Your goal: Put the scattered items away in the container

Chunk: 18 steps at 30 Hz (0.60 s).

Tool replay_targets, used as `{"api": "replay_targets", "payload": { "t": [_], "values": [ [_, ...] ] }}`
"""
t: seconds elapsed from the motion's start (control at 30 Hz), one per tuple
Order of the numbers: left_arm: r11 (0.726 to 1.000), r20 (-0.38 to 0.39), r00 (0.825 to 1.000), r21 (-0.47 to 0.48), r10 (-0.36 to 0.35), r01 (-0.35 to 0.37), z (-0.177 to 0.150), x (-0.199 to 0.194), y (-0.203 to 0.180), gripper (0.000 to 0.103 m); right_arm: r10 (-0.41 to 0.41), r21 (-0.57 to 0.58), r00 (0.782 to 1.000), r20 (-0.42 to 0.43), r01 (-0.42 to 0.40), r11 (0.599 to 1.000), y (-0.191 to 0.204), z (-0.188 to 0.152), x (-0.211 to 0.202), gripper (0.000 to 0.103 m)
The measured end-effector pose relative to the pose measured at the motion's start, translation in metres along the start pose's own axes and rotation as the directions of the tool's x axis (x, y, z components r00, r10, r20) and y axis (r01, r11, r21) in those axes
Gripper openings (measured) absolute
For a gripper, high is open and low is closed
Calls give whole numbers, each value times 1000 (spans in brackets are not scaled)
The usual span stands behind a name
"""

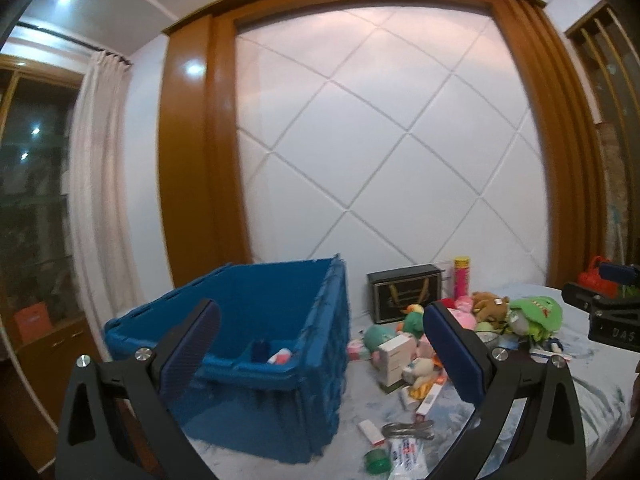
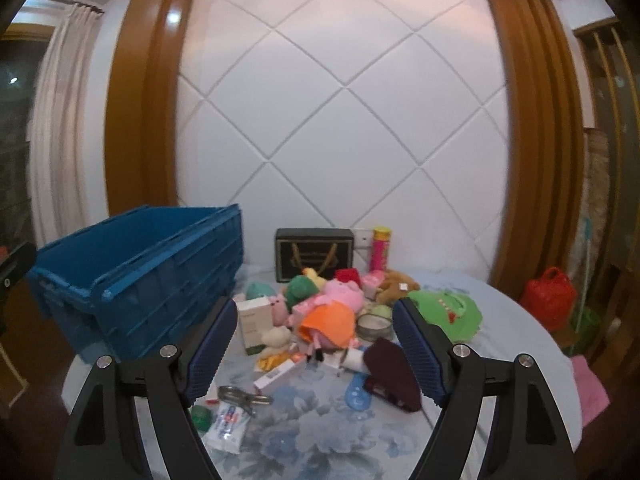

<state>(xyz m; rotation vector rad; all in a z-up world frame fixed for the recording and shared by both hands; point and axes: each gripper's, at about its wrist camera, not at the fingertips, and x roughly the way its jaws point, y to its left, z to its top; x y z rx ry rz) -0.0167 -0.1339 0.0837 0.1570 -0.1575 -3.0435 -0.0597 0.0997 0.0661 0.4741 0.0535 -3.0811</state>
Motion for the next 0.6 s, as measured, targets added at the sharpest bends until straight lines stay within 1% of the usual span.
{"api": "replay_targets", "payload": {
  "t": [0.17,0.27,0.47,0.6],
  "values": [
    [998,-25,998,-21,65,-65,-2,-9,9,103,61,-27,998,0,-61,998,11,-1,-1,80],
    [994,-22,994,-13,107,-108,-1,-18,6,103,96,-37,995,1,-96,995,13,1,0,80],
    [986,-36,985,-17,166,-167,-6,-28,-5,103,154,-60,988,-2,-154,986,11,-1,7,81],
    [984,-35,984,-28,176,-178,-11,-27,-8,103,176,-76,984,-18,-177,981,13,-3,15,81]
  ]
}}
